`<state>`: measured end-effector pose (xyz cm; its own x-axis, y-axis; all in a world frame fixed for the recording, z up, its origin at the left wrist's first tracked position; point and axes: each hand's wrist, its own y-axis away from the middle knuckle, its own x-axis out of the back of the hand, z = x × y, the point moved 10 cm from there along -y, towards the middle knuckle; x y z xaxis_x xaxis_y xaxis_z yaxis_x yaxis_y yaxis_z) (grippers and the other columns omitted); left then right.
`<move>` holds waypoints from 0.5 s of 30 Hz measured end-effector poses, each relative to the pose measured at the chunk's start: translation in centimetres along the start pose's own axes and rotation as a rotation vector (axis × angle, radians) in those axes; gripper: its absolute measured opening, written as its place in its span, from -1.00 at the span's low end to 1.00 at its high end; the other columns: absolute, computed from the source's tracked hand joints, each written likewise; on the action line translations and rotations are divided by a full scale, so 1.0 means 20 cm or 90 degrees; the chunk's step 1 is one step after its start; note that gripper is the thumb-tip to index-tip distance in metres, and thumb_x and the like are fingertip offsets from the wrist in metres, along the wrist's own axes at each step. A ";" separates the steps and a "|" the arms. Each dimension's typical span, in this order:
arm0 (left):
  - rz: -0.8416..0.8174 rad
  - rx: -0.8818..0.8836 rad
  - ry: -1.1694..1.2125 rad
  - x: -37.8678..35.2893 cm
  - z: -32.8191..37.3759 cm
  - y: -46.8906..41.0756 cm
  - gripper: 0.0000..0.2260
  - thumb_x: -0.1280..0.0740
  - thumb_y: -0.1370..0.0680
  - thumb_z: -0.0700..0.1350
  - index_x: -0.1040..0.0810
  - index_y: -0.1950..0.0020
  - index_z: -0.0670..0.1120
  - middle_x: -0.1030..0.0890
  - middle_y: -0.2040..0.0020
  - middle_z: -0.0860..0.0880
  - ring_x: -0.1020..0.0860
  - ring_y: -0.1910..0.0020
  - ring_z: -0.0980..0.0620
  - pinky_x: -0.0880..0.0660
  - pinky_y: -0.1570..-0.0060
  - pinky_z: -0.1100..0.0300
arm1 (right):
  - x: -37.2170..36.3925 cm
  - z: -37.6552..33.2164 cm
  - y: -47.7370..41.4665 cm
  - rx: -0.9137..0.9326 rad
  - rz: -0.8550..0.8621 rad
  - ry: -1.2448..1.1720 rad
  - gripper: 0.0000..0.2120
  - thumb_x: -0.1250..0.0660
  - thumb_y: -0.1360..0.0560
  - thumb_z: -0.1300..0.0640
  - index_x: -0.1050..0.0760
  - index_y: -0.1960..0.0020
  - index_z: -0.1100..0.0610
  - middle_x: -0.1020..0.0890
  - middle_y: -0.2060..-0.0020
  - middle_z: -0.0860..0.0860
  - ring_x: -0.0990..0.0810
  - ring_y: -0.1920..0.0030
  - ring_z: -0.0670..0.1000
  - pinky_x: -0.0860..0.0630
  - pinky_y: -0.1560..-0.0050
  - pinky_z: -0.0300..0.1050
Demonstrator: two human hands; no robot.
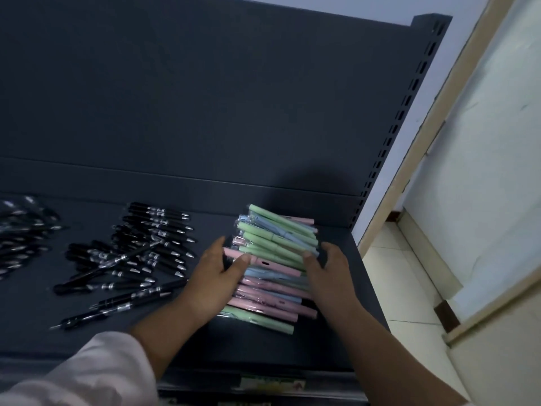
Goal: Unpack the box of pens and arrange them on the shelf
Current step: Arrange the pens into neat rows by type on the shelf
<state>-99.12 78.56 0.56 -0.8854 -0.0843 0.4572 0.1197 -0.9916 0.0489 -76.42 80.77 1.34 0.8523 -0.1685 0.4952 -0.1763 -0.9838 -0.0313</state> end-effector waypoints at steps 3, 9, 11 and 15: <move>-0.004 0.014 0.043 -0.05 0.00 0.02 -0.55 -0.27 -0.56 0.08 -0.25 -0.42 0.13 -0.42 -0.26 0.01 -0.45 -0.28 -0.11 -0.38 -0.31 -0.09 | 0.00 0.03 0.05 -0.017 0.002 -0.027 -0.50 -0.21 -0.59 -0.03 -0.22 -0.46 0.13 -0.31 -0.40 0.07 -0.33 -0.32 -0.02 -0.24 -0.23 -0.22; 0.047 0.033 0.133 -0.14 0.02 0.05 -0.57 -0.27 -0.57 0.01 -0.29 -0.43 0.04 -0.45 -0.25 -0.09 -0.44 -0.17 0.00 -0.38 -0.18 0.13 | -0.05 0.04 0.07 -0.024 -0.005 -0.057 -0.43 -0.21 -0.57 -0.11 -0.19 -0.50 0.08 -0.30 -0.44 0.02 -0.30 -0.41 0.00 -0.26 -0.37 -0.12; 0.055 0.032 0.132 -0.16 0.03 0.06 -0.52 -0.25 -0.59 0.00 -0.24 -0.48 -0.04 -0.41 -0.27 -0.06 -0.39 -0.16 0.08 -0.28 -0.14 0.24 | -0.06 0.02 0.07 -0.010 -0.006 -0.056 -0.42 -0.21 -0.55 -0.16 -0.24 -0.47 0.09 -0.34 -0.41 0.02 -0.35 -0.37 0.00 -0.33 -0.37 -0.04; 0.058 0.044 0.127 -0.17 0.04 0.07 -0.52 -0.22 -0.60 0.00 -0.23 -0.49 -0.06 -0.37 -0.25 -0.01 -0.38 -0.07 0.13 -0.28 -0.12 0.25 | -0.08 0.01 0.07 -0.002 -0.034 -0.030 -0.40 -0.21 -0.57 -0.12 -0.16 -0.50 0.13 -0.25 -0.43 0.01 -0.30 -0.39 -0.02 -0.28 -0.39 -0.11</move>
<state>-95.59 77.52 -0.29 -0.9400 -0.1985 0.2776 0.2283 -0.9704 0.0791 -77.97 79.59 0.22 0.8825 -0.1192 0.4550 -0.1317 -0.9913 -0.0042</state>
